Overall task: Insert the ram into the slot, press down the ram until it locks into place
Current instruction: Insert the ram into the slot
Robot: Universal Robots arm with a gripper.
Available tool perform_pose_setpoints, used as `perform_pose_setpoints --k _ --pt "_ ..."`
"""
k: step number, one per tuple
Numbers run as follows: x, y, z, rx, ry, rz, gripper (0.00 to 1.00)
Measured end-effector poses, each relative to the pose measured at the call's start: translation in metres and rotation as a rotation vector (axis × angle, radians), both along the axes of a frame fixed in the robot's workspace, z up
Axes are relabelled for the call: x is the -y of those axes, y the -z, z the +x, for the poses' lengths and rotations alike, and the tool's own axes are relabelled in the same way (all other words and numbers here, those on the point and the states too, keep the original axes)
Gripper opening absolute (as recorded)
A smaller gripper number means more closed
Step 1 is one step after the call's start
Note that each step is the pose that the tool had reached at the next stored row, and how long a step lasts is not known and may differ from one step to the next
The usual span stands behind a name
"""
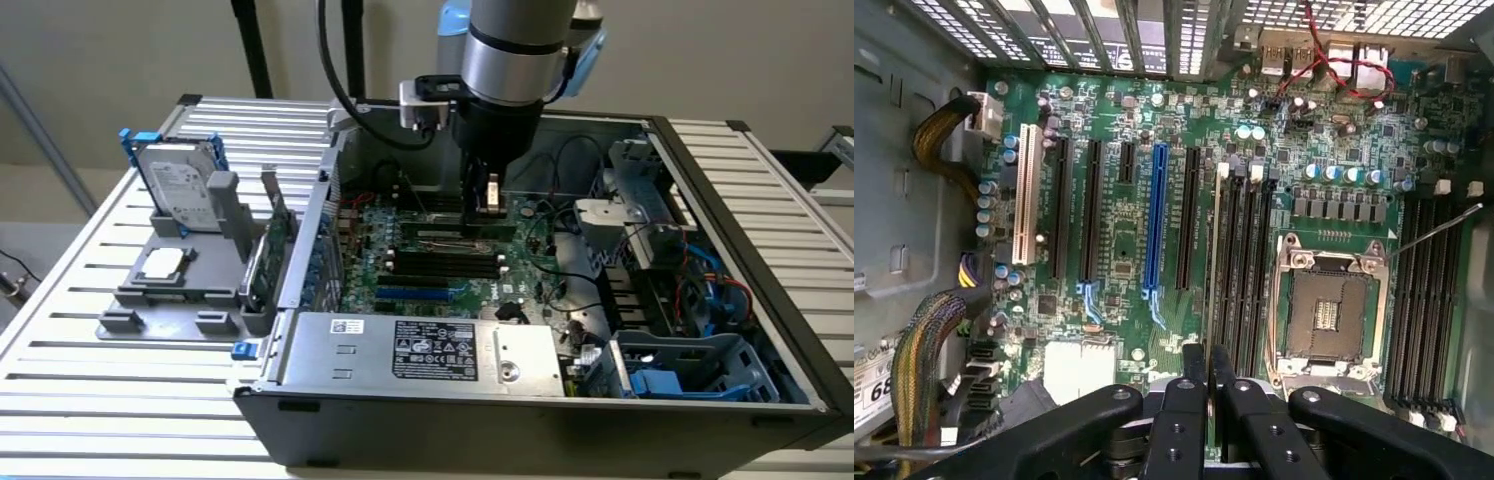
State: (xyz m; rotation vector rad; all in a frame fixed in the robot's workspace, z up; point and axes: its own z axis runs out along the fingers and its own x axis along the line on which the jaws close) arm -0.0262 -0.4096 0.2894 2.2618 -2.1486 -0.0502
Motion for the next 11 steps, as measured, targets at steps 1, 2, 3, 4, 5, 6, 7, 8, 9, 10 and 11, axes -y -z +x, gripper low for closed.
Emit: perform_pose_setpoints --k 1,2,3,4,5,6,7,8,9,10,11 --pt "0.0002 0.002 0.0 0.0 0.0 0.0 0.13" --pt "0.0003 0.0037 -0.001 0.0 0.0 0.0 0.13" --pt "0.0004 0.0055 -0.001 0.0 0.0 0.0001 0.13" --pt "0.0005 0.0073 -0.002 0.0 0.0 0.0 0.13" --pt "0.0005 0.0091 -0.003 0.0 0.0 0.0001 0.13" --pt "0.0006 0.0109 -0.004 0.0 0.0 -0.0001 0.13" --pt "0.0006 0.0127 -0.005 -0.0001 0.0 0.0 0.13" --pt "0.0006 0.0147 -0.006 0.0 0.0 0.0 0.13" --pt "0.0006 0.0165 -0.006 0.0001 0.0 0.0001 0.13" --pt "0.0006 0.0183 -0.006 0.0 0.0 0.0001 0.13" --pt "0.0006 0.0201 -0.006 0.0 0.0 0.0 0.13"
